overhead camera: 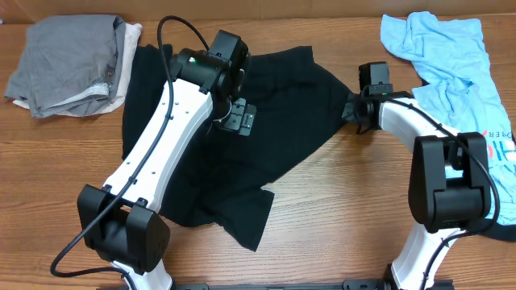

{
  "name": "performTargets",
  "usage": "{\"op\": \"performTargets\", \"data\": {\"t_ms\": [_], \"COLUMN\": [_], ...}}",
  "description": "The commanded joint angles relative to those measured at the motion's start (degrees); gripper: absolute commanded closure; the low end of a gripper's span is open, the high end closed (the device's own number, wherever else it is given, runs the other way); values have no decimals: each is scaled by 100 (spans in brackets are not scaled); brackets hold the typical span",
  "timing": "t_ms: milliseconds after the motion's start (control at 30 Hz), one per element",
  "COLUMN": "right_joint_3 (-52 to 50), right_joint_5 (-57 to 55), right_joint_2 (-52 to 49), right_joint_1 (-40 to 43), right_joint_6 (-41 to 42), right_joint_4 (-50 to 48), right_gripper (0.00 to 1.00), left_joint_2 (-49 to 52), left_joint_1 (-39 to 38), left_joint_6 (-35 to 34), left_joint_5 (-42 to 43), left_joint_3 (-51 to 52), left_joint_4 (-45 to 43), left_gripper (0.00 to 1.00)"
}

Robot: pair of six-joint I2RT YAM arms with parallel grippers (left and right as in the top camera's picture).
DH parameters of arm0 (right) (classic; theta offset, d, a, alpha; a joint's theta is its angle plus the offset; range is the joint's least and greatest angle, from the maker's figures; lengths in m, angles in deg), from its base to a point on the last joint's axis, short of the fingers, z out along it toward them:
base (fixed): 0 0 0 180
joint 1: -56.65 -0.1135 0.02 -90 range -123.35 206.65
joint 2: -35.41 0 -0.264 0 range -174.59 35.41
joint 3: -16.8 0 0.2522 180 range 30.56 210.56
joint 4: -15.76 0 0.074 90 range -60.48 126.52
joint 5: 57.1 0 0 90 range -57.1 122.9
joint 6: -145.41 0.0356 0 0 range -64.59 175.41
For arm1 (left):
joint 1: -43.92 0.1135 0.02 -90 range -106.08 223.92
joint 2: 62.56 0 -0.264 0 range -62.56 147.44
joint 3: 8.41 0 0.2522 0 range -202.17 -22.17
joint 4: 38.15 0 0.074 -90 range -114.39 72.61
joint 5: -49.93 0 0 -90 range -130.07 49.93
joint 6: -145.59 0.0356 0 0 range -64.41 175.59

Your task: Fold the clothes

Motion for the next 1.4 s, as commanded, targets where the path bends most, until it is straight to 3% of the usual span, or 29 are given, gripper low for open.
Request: {"op": "performTargets", "data": {"t_ms": [0, 400, 700, 1100, 1367], "right_joint_3": [-85, -83, -195, -1679, -1766], "right_joint_5": [-208, 162, 31, -48, -256], "right_joint_2": [-299, -101, 146, 1836, 2627], "right_joint_1": [26, 953, 879, 872, 872], "right_joint_6": [632, 3375, 3657, 4030, 3956], "right_joint_4": [621, 3480, 4048, 3777, 3985], "right_gripper": [96, 96, 96, 96, 96], "left_joint_2": [24, 66, 146, 566, 647], "left_joint_1": [160, 404, 605, 894, 914], "left_joint_6": [109, 111, 118, 269, 649], "left_joint_5": [-74, -192, -205, -208, -208], "left_joint_3": [-98, -87, -85, -85, -85], "left_joint_4": [-129, -308, -450, -529, -605], "left_gripper": [0, 0, 0, 0, 0]}}
